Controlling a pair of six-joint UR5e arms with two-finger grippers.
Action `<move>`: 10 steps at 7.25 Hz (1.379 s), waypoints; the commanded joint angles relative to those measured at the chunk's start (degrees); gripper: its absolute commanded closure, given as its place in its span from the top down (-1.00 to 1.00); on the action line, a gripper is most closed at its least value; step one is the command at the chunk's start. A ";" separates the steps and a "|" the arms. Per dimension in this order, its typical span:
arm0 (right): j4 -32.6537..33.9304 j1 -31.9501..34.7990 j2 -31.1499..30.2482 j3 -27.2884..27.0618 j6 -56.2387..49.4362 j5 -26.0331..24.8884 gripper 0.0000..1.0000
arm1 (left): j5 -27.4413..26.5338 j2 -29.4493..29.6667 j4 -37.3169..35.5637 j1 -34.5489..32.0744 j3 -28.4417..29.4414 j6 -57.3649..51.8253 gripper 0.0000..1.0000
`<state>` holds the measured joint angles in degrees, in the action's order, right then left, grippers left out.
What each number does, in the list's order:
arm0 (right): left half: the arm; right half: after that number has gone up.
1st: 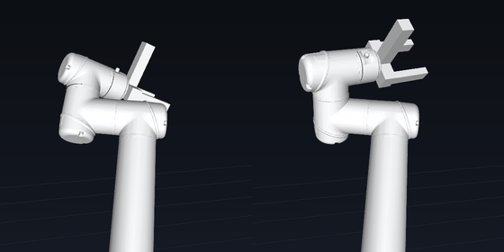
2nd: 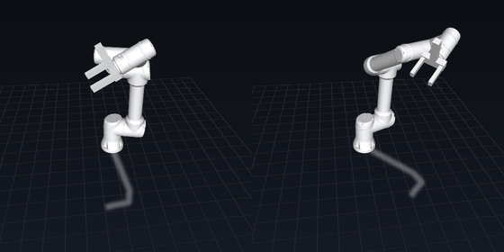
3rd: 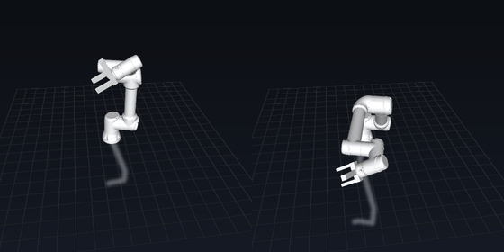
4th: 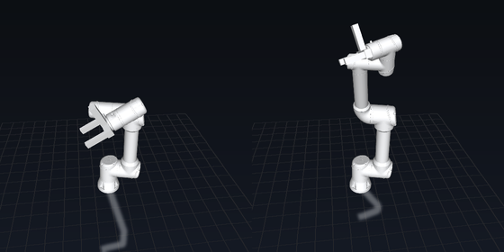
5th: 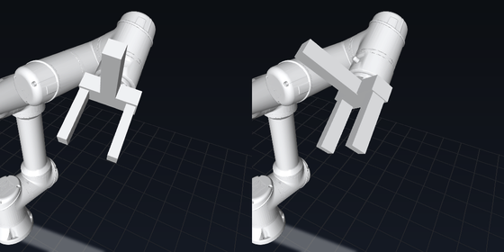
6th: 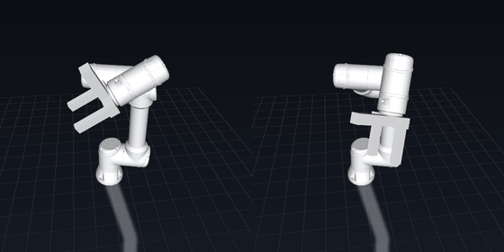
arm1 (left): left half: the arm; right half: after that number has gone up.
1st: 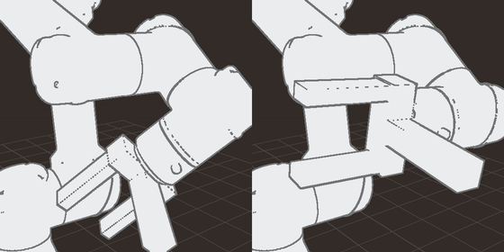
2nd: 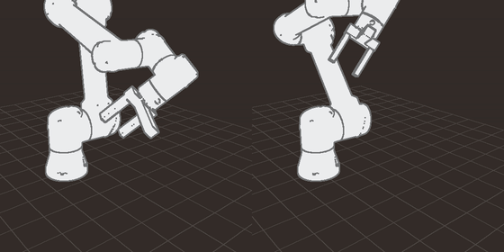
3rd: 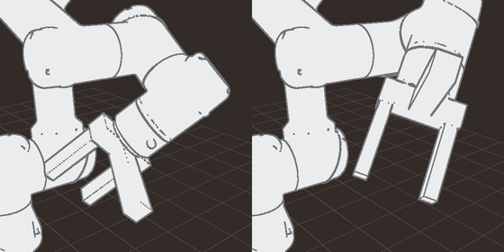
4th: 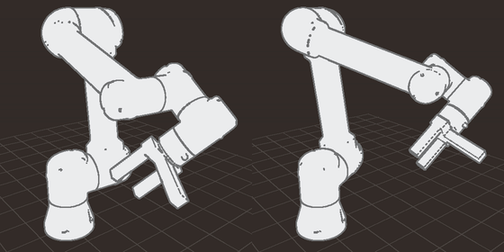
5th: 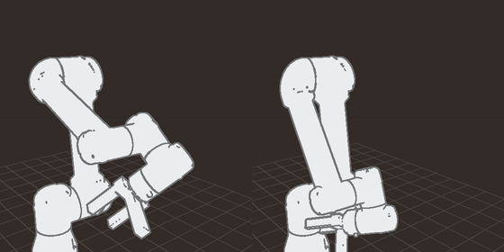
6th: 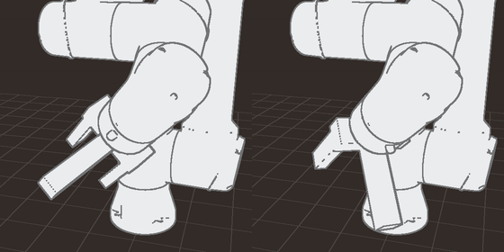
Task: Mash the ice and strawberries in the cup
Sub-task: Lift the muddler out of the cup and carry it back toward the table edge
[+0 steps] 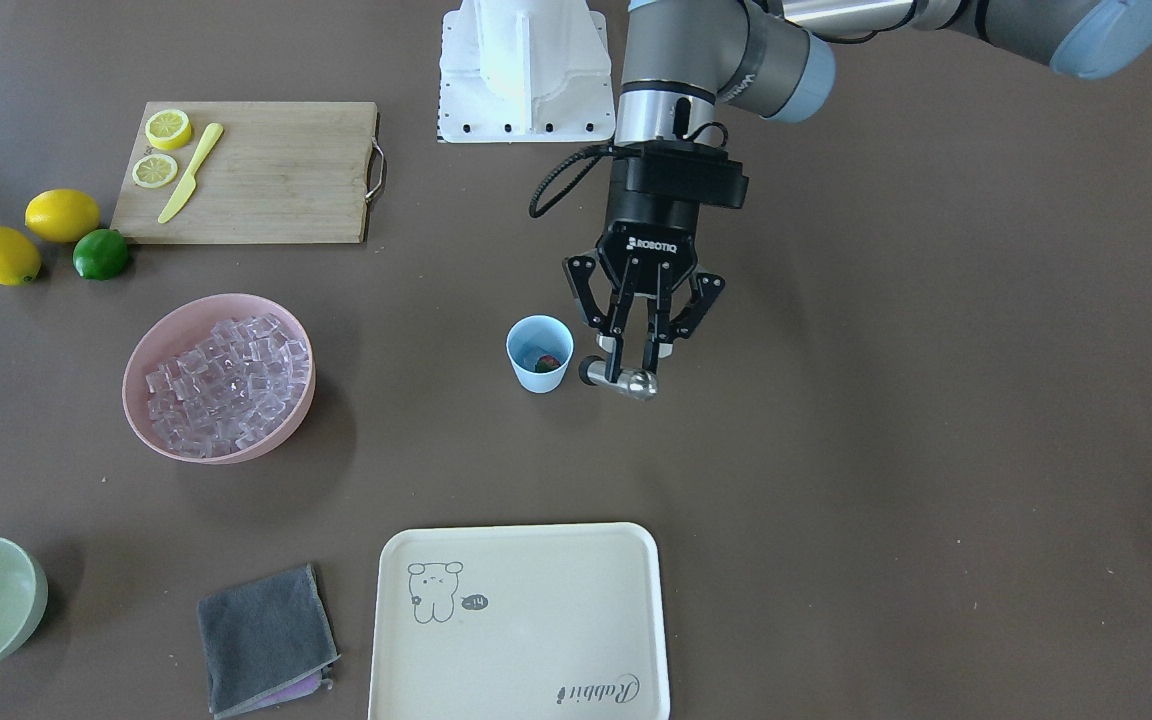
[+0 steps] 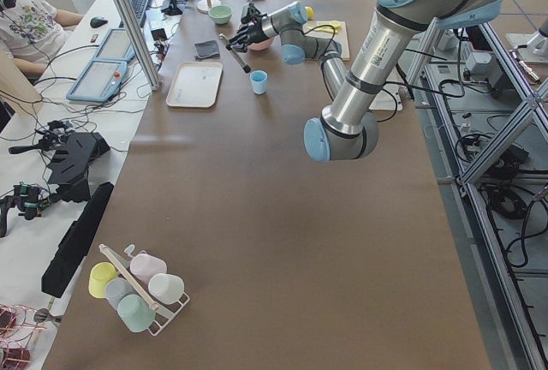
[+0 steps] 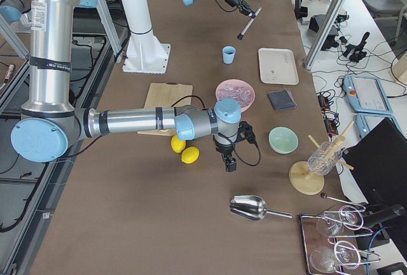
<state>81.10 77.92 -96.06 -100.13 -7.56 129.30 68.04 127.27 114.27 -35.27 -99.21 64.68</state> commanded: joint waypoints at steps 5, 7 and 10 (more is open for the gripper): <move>-0.15 -0.05 -0.08 0.38 0.79 -0.37 0.97 | 46.58 -17.74 0.25 -27.97 8.28 -16.82 -1.00; -0.33 -0.05 0.09 0.29 1.66 -0.63 0.97 | 56.95 -22.05 1.04 -34.92 14.73 -23.87 -1.00; -0.60 -0.05 0.00 -0.41 1.93 -0.89 0.97 | 60.98 -25.23 0.52 -37.33 19.93 -31.81 -1.00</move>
<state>80.62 77.83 -96.03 -100.30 -5.72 128.62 128.30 102.76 115.15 -72.22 -80.58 34.54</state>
